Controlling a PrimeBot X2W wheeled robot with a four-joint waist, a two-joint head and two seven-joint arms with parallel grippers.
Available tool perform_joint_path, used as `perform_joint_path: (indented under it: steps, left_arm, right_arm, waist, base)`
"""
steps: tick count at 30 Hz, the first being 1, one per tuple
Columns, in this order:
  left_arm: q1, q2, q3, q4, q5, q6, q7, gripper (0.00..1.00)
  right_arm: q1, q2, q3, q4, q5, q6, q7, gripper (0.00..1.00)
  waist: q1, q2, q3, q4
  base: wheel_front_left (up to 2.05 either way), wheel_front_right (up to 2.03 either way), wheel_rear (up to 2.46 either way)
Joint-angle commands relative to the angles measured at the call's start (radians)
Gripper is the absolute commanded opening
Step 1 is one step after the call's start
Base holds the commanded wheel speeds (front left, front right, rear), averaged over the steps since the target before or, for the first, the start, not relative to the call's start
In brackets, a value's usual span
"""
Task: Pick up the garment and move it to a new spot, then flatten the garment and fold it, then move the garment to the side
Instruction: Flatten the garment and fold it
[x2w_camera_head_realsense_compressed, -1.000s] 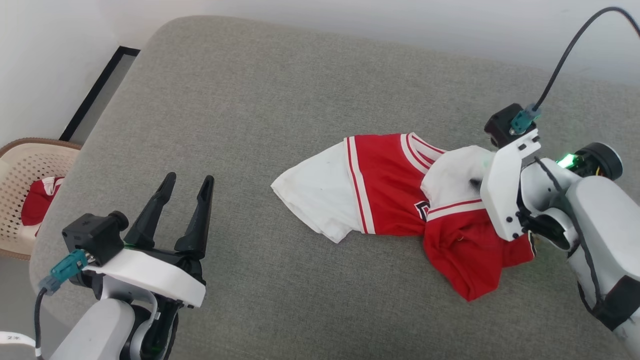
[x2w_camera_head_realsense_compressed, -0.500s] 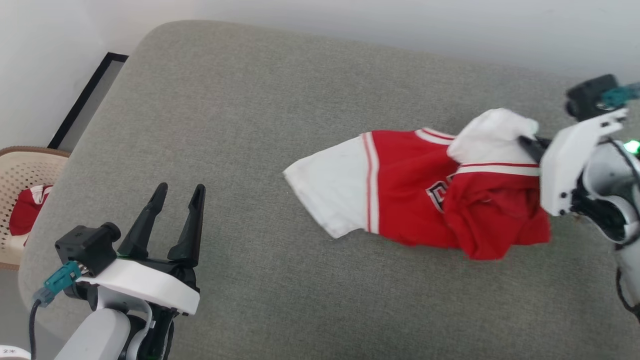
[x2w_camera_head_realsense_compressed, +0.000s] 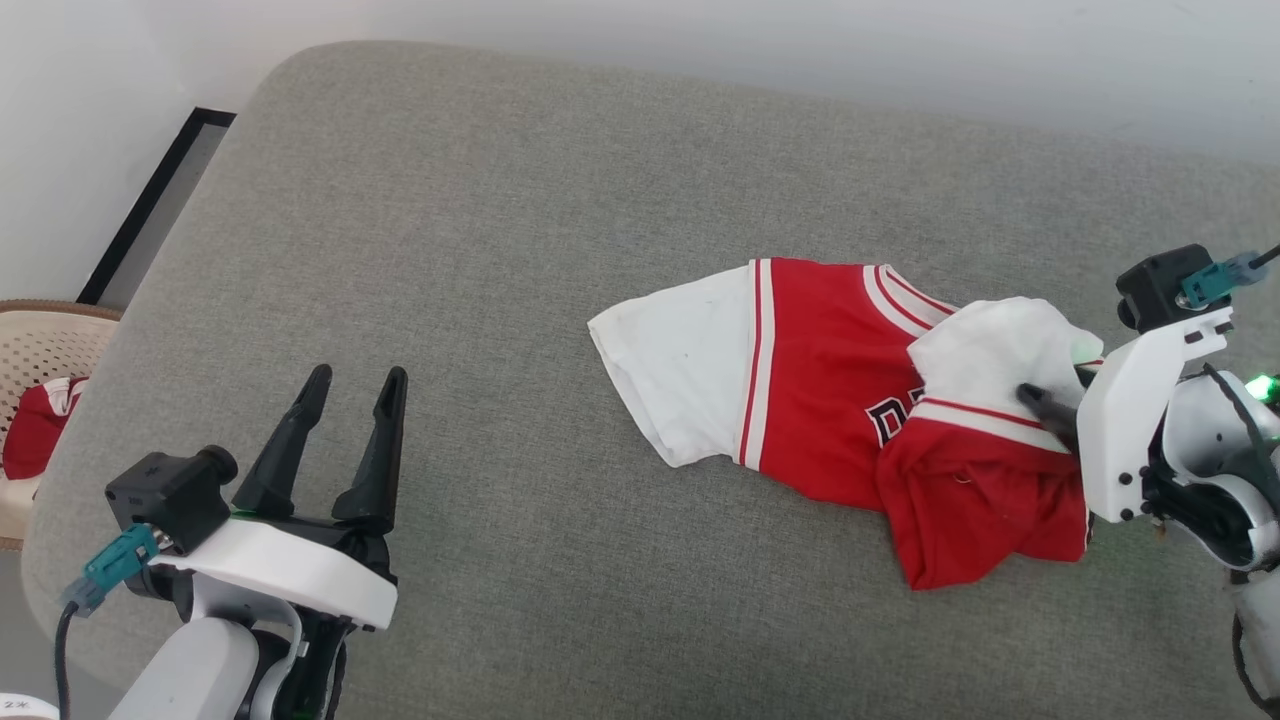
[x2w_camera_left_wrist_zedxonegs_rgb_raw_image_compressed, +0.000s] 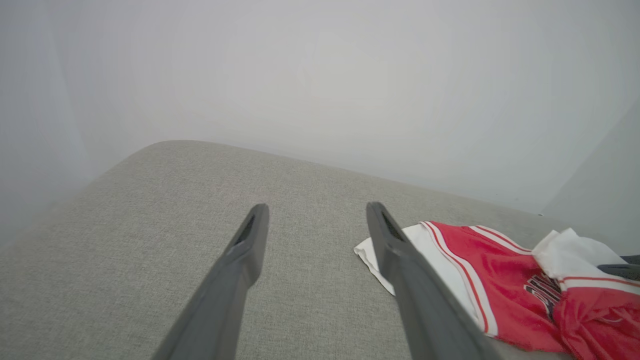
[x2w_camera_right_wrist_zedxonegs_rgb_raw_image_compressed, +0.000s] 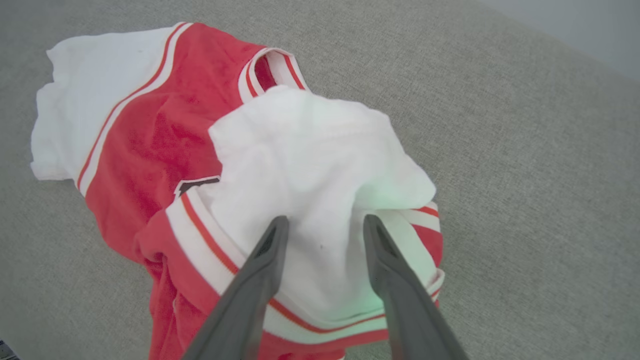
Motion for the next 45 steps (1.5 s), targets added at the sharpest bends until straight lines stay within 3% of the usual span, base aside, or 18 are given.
perform_joint_path:
  steps: [1,13,25,27,28,38,45]
  left_arm:
    - [0.014,-0.002,0.004,0.001,0.015,-0.006,-0.004,1.0]
    - [0.028,-0.015,0.009,0.014,0.019,-0.015,-0.006,1.0]
    - [0.023,-0.03,0.008,0.026,0.018,-0.03,-0.006,1.0]
    - [0.019,-0.032,0.009,0.028,0.019,-0.032,-0.006,1.0]
    - [0.018,-0.033,0.01,0.029,0.019,-0.032,-0.007,1.0]
    - [0.023,-0.039,0.024,0.033,0.024,-0.039,-0.007,1.0]
    - [0.026,-0.041,0.036,0.032,0.028,-0.041,-0.006,1.0]
  right_arm:
    - [0.012,-0.006,-0.003,-0.027,-0.005,0.0,0.02,1.0]
    - [0.026,0.0,-0.081,-0.141,-0.036,0.0,0.089,1.0]
    - [-0.007,0.006,-0.124,-0.003,-0.048,0.0,0.099,1.0]
    - [-0.019,0.006,-0.104,0.028,-0.04,0.0,0.086,0.24]
    - [-0.03,0.008,-0.104,0.041,-0.037,0.0,0.07,0.0]
    - [-0.079,-0.021,-0.105,0.08,-0.008,0.0,-0.037,0.0]
    - [-0.06,-0.003,-0.253,0.105,-0.045,0.0,-0.087,0.0]
  waist:
    - [0.0,0.0,0.0,0.002]
    - [0.0,0.0,-0.008,0.017]
    - [0.0,0.0,-0.001,0.036]
    - [0.0,0.0,0.001,0.039]
    - [0.0,0.0,0.002,0.04]
    - [0.0,0.0,0.009,0.035]
    - [0.0,0.0,0.012,0.025]
  base:
    - [0.0,0.0,0.0]
    - [0.0,0.0,0.0]
    - [0.0,0.0,0.0]
    - [0.0,0.0,0.0]
    - [0.0,0.0,0.0]
    - [0.0,0.0,0.0]
    - [0.0,0.0,0.0]
